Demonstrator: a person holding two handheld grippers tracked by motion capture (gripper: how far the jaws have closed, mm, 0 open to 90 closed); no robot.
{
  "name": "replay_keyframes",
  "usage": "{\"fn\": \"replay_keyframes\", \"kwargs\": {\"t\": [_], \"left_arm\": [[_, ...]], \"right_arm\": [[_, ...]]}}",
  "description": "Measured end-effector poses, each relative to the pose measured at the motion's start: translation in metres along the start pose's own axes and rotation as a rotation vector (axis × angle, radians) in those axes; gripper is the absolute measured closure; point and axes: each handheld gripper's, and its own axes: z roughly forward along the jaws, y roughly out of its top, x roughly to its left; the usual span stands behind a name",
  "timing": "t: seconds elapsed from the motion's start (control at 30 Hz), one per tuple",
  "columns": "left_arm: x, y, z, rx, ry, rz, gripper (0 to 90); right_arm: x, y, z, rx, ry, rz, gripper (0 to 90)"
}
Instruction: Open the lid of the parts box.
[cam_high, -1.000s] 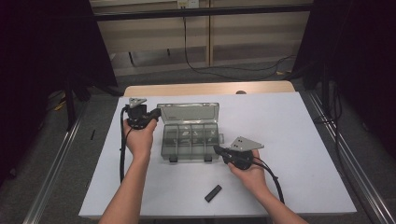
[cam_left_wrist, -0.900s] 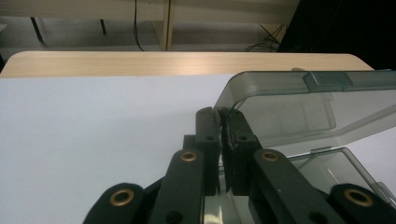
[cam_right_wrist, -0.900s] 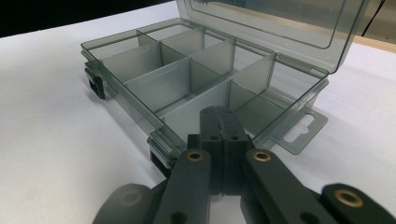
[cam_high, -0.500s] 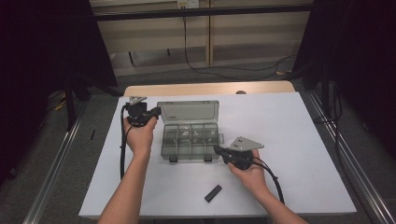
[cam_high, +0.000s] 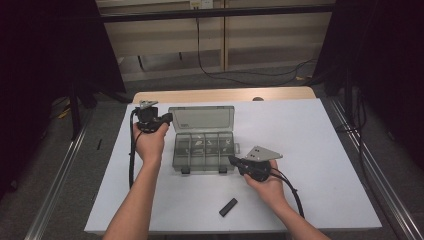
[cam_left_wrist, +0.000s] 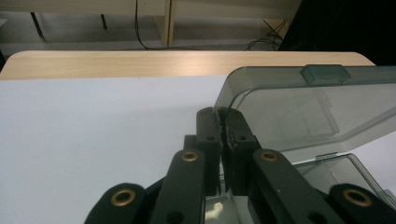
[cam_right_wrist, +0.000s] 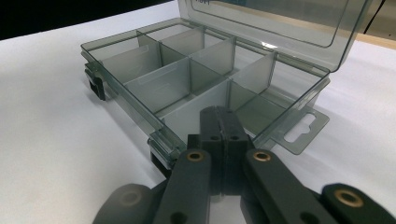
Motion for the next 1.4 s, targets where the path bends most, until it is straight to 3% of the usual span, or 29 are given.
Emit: {"fn": "replay_keyframes", "kwargs": {"t": [1.4], "left_arm": [[0.003,0.015,0.023,0.015,0.031,0.008,87.8]], "right_arm": [[0.0,0.0,0.001,0.001,0.004,0.004,90.0]]}}
